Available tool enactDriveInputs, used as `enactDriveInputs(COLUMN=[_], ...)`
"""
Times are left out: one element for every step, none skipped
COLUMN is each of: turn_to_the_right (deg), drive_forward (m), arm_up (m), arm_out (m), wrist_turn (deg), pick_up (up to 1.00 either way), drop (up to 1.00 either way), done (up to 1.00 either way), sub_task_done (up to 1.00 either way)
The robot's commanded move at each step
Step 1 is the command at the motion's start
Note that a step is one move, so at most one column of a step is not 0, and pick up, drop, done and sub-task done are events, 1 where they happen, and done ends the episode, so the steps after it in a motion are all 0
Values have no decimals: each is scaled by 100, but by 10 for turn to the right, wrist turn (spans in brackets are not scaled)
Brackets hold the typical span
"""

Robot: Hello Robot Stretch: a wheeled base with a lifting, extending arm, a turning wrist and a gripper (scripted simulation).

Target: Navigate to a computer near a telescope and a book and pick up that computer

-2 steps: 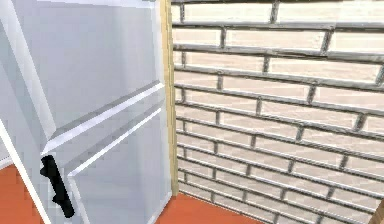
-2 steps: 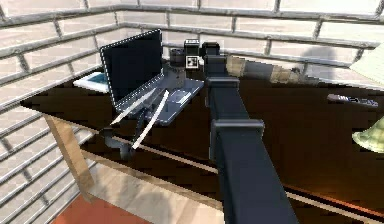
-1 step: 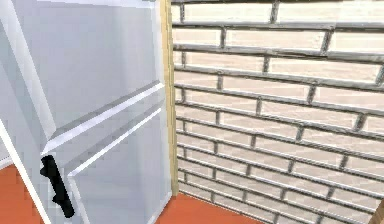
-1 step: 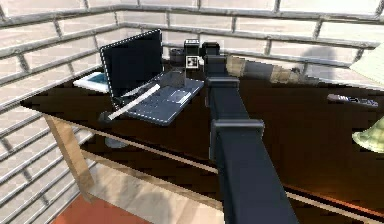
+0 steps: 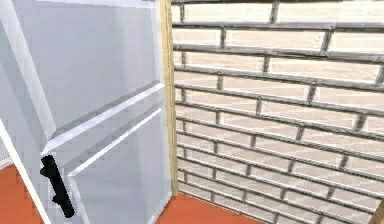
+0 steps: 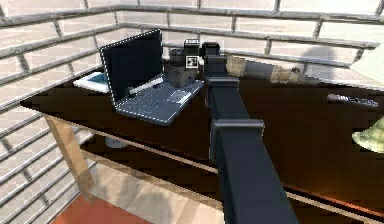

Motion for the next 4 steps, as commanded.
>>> enactDriveInputs(turn_to_the_right=[0, 0, 0, 0], drive_forward=[0, 0, 0, 0], arm_up=[0, -18, 0, 10], arm_out=[0, 0, 0, 0], wrist_turn=[240, 0, 0, 0], pick_up=[0, 0, 100, 0], drop=[0, 0, 0, 0], done=[0, 0, 0, 0], sub_task_done=[0, 0, 0, 0])
